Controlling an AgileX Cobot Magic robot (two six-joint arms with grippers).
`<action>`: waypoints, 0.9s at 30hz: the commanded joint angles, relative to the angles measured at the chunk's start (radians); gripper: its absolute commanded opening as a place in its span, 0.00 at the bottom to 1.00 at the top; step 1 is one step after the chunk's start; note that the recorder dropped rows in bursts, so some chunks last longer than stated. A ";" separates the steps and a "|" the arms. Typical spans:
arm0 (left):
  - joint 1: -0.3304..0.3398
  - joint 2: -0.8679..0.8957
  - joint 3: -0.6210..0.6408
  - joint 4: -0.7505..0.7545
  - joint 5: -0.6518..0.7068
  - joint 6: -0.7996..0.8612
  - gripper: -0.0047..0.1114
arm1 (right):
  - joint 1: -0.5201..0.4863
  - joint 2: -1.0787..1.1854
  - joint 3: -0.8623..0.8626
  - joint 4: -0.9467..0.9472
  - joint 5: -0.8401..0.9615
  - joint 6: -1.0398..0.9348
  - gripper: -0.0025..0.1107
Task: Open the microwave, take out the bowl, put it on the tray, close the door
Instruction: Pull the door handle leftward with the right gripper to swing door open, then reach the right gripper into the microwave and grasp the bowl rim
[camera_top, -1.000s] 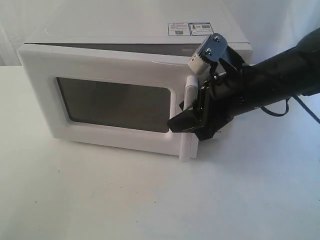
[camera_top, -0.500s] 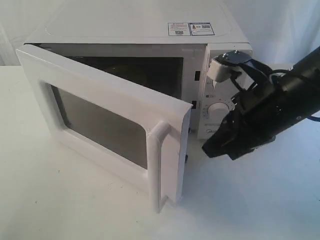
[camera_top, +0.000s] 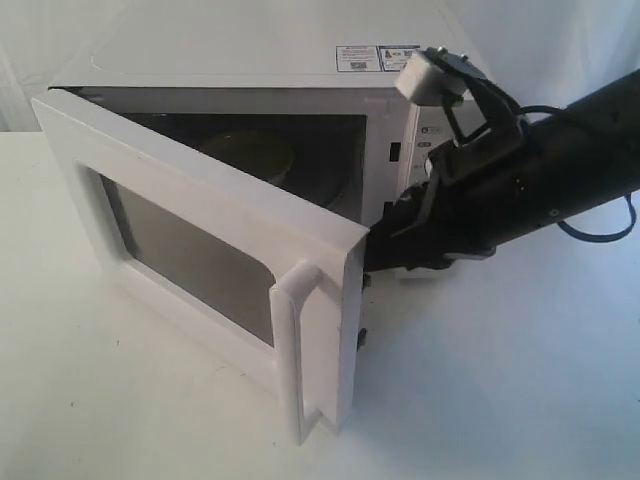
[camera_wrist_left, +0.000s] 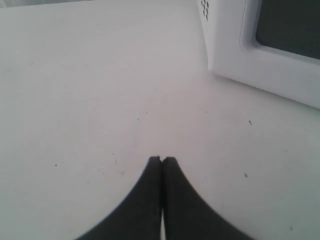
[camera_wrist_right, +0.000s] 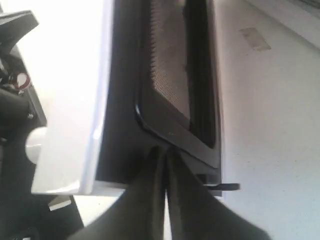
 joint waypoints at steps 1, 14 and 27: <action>0.002 -0.004 0.003 -0.005 0.002 -0.008 0.04 | 0.084 -0.007 0.003 0.013 0.060 -0.042 0.02; 0.002 -0.004 0.003 -0.005 0.002 -0.008 0.04 | 0.170 0.005 0.003 0.076 -0.246 -0.241 0.02; 0.002 -0.004 0.003 -0.005 0.002 -0.008 0.04 | 0.335 0.143 -0.069 -0.116 -0.553 -0.507 0.02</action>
